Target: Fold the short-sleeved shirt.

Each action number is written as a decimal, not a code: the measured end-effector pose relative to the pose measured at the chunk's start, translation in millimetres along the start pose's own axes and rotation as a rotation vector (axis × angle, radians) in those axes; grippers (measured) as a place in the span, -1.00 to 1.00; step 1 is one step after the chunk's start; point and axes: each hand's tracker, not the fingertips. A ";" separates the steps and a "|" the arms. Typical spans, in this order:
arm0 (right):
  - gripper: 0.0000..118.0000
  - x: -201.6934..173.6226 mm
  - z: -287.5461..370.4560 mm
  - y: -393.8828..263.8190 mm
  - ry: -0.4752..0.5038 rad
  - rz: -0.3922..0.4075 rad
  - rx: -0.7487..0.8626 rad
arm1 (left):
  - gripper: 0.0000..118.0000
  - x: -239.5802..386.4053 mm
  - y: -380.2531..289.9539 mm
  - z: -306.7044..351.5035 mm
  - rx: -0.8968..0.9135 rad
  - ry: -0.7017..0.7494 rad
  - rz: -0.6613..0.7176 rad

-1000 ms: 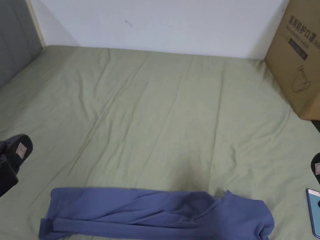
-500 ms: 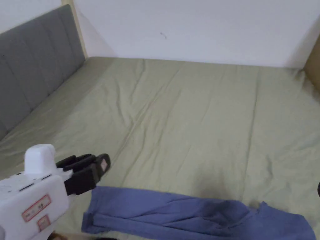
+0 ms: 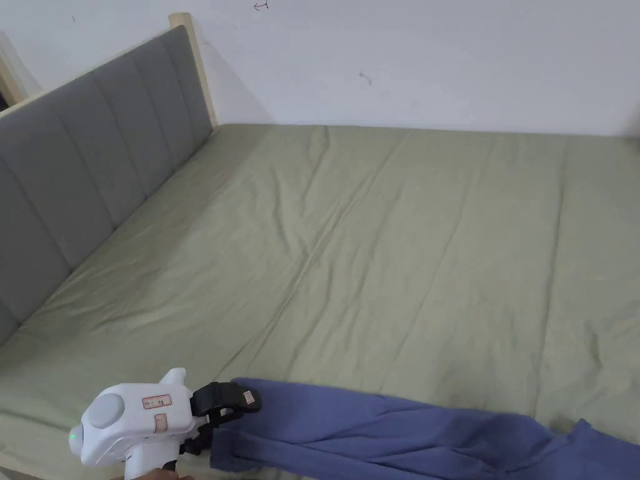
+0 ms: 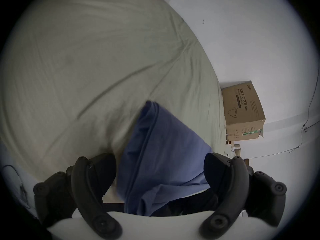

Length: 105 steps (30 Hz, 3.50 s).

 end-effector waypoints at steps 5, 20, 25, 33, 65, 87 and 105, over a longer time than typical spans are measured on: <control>-1.00 3.0 -4.7 -3.8 0.011 -0.013 -0.025 | 0.74 5.3 -7.0 -3.2 0.012 -0.089 0.031; -1.00 2.7 0.4 -4.8 -0.012 0.008 -0.034 | -0.87 163.8 -48.2 7.6 0.051 0.049 -0.437; -1.00 5.4 -0.1 -10.3 -0.014 -0.013 -0.049 | -0.87 217.6 -88.8 -66.3 -0.068 0.043 -0.540; -1.00 14.5 5.8 -9.2 -0.023 -0.048 -0.062 | -0.07 208.6 -123.1 -155.9 -0.194 0.079 -0.502; -1.00 31.0 -0.4 -18.4 -0.059 -0.098 -0.130 | -1.00 268.3 -188.1 -137.5 0.033 -0.005 -0.732; -1.00 4.1 -16.3 0.1 -0.082 0.048 0.048 | -1.00 241.1 -112.0 172.0 0.671 0.176 -0.760; -1.00 9.9 -12.2 -13.7 0.010 -0.046 -0.039 | 1.00 110.8 -42.0 -120.3 -0.262 -0.113 -0.154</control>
